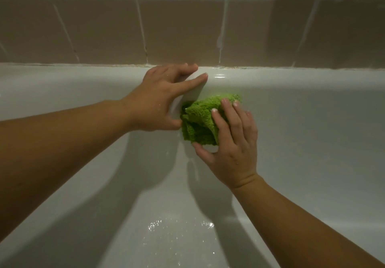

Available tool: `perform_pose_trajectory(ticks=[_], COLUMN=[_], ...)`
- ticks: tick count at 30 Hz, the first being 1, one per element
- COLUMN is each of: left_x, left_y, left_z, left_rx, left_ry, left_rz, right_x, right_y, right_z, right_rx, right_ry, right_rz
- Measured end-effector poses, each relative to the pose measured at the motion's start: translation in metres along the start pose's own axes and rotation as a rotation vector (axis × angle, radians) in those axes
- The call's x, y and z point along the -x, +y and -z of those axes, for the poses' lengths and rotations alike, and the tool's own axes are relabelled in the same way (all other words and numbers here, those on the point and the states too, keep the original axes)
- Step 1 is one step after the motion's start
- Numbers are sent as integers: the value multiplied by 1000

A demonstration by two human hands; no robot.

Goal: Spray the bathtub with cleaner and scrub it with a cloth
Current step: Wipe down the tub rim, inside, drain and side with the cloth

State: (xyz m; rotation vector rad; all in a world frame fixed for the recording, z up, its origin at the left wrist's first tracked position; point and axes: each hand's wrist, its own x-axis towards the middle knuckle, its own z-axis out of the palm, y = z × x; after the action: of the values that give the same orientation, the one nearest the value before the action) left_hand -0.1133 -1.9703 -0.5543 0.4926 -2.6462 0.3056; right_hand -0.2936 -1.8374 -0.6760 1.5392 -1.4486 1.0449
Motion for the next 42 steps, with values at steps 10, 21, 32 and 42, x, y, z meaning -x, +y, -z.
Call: perform_pose_trajectory(ticks=[10, 21, 32, 42], left_x=[-2, -4, -4, -5], left_y=[-2, 14, 22, 26], left_z=[-4, -14, -22, -24], left_rx=[-21, -143, -125, -84], left_ry=[64, 111, 178, 215], left_rz=[-7, 88, 142, 205], right_x=[-17, 4, 51, 27], right_y=[-1, 24, 26, -14], right_z=[-8, 5, 11, 10], right_rx=[43, 91, -76, -140], right_ry=[52, 66, 10, 277], right_rz=[-27, -182, -369, -910])
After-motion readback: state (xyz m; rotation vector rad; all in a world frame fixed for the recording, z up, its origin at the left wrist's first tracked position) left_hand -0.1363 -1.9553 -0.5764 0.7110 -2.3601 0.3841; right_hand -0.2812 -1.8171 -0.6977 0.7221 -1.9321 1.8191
